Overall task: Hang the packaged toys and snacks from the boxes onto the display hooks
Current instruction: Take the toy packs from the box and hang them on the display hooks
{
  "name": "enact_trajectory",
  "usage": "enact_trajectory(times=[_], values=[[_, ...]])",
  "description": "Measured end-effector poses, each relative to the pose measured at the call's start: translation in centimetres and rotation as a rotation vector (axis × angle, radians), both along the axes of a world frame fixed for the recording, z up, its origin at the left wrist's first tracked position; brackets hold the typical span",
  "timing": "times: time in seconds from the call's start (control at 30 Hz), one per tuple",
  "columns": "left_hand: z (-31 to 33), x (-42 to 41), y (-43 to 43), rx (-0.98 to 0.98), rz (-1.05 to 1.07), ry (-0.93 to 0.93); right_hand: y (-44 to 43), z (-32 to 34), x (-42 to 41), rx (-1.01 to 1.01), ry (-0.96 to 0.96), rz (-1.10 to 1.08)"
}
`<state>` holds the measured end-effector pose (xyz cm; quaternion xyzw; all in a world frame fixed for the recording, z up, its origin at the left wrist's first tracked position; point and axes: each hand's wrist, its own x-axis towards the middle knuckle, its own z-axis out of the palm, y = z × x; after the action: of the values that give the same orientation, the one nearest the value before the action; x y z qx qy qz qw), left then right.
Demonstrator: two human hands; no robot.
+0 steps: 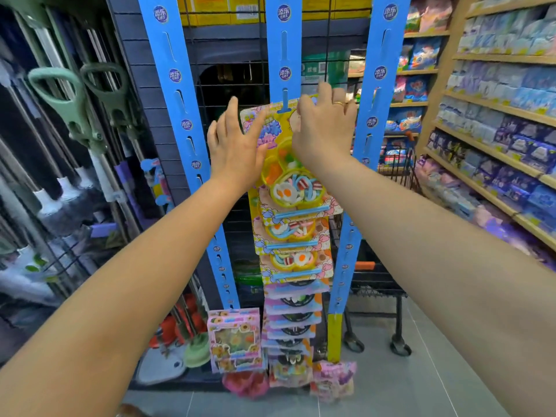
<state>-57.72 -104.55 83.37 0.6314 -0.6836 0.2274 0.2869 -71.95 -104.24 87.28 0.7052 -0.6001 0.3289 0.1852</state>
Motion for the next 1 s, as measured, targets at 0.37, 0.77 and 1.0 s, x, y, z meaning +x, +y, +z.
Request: enact_trajectory(times=[0.37, 0.77, 1.0], values=[[-11.1, 6.9, 15.0, 0.192, 0.309, 0.452, 10.7, -13.6, 10.6, 0.328, 0.121, 0.474], [-30.3, 28.6, 32.5, 0.552, 0.819, 0.704, 21.4, -30.7, 32.0, 0.757, 0.48, 0.86], [-44.7, 40.7, 35.1, 0.91, 0.907, 0.802, 19.7, -43.7, 44.4, 1.009, 0.585, 0.789]])
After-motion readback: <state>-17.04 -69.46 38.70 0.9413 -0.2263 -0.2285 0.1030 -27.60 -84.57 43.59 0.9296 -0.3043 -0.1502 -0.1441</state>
